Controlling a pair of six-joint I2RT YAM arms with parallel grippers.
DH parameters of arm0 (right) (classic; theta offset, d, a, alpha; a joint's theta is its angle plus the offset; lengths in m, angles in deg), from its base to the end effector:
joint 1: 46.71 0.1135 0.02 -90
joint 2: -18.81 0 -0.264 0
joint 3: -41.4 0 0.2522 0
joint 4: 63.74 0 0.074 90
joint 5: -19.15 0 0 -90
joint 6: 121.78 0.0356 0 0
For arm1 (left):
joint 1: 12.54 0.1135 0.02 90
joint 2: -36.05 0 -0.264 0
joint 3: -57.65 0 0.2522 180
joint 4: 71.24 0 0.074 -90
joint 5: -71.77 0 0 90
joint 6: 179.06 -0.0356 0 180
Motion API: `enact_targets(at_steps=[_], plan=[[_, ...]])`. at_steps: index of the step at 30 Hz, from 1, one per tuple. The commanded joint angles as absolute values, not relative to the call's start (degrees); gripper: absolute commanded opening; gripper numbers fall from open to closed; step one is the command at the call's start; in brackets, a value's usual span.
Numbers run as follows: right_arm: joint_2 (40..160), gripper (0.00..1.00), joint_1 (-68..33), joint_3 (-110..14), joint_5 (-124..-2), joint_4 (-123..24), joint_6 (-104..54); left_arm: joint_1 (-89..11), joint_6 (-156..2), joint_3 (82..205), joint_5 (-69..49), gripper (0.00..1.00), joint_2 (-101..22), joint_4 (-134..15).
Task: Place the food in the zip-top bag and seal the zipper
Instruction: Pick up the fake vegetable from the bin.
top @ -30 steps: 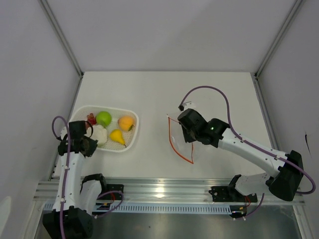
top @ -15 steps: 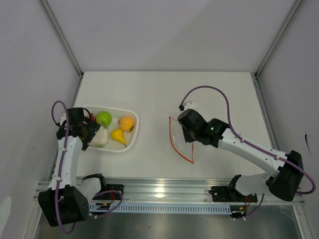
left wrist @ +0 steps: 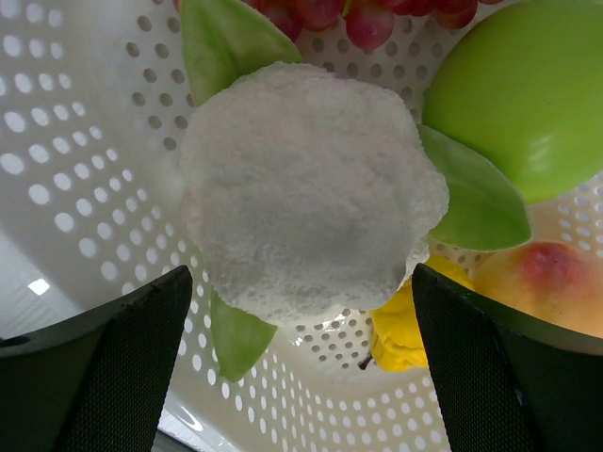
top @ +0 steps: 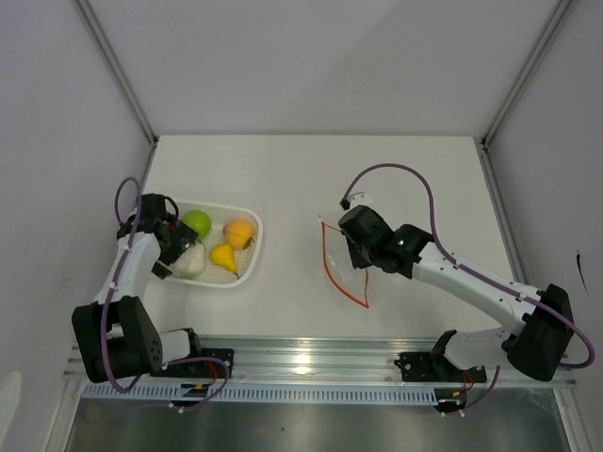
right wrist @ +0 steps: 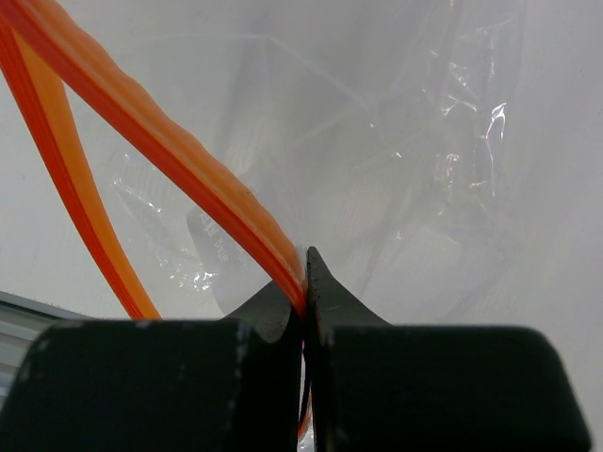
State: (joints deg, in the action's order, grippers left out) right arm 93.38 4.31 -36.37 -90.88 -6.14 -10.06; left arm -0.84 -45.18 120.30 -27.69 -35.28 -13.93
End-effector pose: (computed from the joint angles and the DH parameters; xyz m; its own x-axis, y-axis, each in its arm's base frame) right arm 0.1756 0.1976 0.2947 -0.6990 -0.3111 -0.6439 -0.3727 0.9269 -0.0433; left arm 0.2233 0.0522 0.2259 -0.4607 -0.7936 -0.3974 -0.8114 0.5580 -0.1738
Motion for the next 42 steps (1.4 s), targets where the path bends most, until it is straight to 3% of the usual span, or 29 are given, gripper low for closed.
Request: enact_targets(at_steps=[1,11,17,18,21,27,35,39,42], plan=[[92.6,0.00,3.7,-36.2,-90.4,-8.2,-11.6,-0.3,-46.4,121.9,-26.3,0.99,-36.5,-17.7],[93.1,0.00,3.1,-36.5,-89.3,-8.1,-11.5,0.0,-46.0,119.7,-24.1,0.97,-40.5,-20.7],[92.7,0.00,3.0,-37.3,-89.0,-7.6,-10.7,0.0,-46.3,118.1,-22.3,0.70,-38.1,-21.4],[92.8,0.00,3.0,-37.8,-89.0,-7.3,-10.4,0.0,-46.5,117.8,-22.0,0.60,-37.7,-21.5],[93.2,0.00,3.1,-38.5,-88.6,-6.8,-10.0,0.1,-46.9,117.1,-21.4,0.43,-35.9,-21.1],[92.9,0.00,3.4,-38.6,-87.7,-6.6,-8.8,0.3,-47.7,117.5,-21.1,0.19,-30.4,-18.6],[94.6,0.00,3.4,-40.0,-87.4,-6.5,-7.0,0.3,-48.2,121.6,-18.7,0.12,-21.8,-14.2],[96.4,0.00,3.3,-41.5,-87.5,-6.4,-6.4,0.2,-49.0,123.1,-10.3,0.07,-16.5,-14.9],[97.7,0.00,3.2,-42.9,-87.7,-6.2,-5.9,-1.2,-49.7,121.7,0.3,0.09,-11.2,-20.8]])
